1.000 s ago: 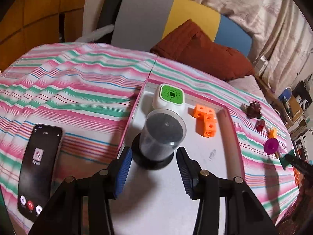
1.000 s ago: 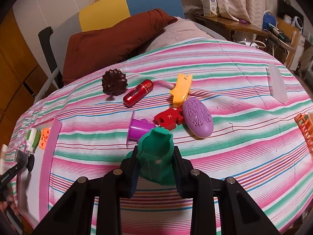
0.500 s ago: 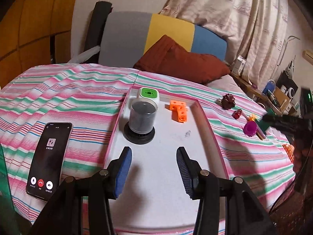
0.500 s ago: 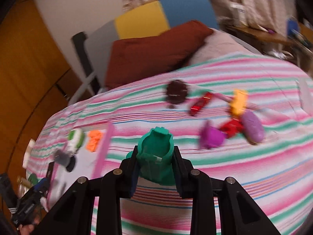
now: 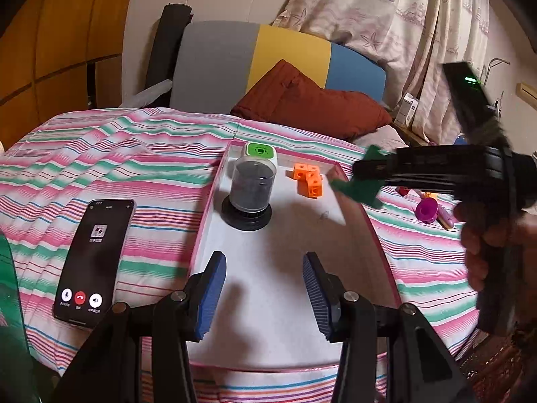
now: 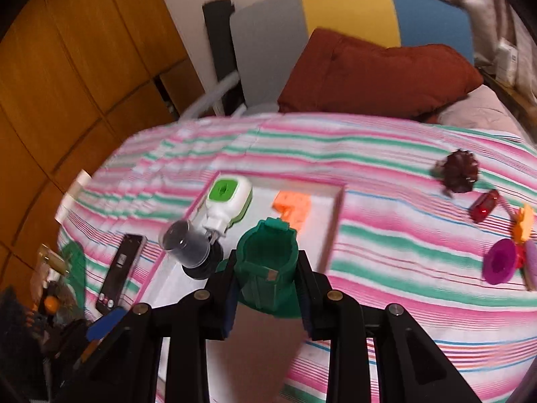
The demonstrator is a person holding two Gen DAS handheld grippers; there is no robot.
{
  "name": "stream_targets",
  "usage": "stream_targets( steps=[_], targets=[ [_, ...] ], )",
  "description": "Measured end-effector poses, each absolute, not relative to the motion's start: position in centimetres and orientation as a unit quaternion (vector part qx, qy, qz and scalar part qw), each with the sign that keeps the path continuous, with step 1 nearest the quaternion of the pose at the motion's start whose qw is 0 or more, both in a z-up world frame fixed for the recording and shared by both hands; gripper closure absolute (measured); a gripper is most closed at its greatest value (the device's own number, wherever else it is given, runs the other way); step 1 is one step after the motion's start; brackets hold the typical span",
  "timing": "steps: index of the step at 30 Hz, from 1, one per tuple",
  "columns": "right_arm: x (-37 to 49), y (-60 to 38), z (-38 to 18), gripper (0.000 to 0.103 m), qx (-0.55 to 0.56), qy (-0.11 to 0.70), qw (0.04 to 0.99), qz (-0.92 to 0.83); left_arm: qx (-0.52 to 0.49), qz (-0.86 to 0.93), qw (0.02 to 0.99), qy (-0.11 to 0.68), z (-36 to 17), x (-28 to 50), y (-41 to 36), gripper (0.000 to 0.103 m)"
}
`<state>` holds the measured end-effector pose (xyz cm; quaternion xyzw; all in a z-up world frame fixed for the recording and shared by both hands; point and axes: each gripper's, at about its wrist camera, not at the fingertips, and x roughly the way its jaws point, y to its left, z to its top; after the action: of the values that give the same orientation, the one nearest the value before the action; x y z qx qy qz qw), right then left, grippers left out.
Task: Organize rigid objects
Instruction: 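Carry the green spool toy into the tray beside the cup and open right tool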
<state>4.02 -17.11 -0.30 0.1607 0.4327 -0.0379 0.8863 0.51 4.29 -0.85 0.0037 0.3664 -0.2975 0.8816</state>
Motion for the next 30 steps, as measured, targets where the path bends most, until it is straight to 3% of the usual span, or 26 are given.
stream_targets(
  steps=[23, 30],
  targets=[
    [10.9, -16.4, -4.9, 0.072, 0.222, 0.436, 0.854, -0.176, 0.000, -0.274, 0.893, 0.357, -0.3, 0.7, 6.8, 0.055],
    [10.0, -16.8, -4.8, 0.066, 0.243, 0.421, 0.862, -0.143, -0.014, -0.261, 0.897, 0.355, -0.2, 1.2, 7.7, 0.055]
  ],
)
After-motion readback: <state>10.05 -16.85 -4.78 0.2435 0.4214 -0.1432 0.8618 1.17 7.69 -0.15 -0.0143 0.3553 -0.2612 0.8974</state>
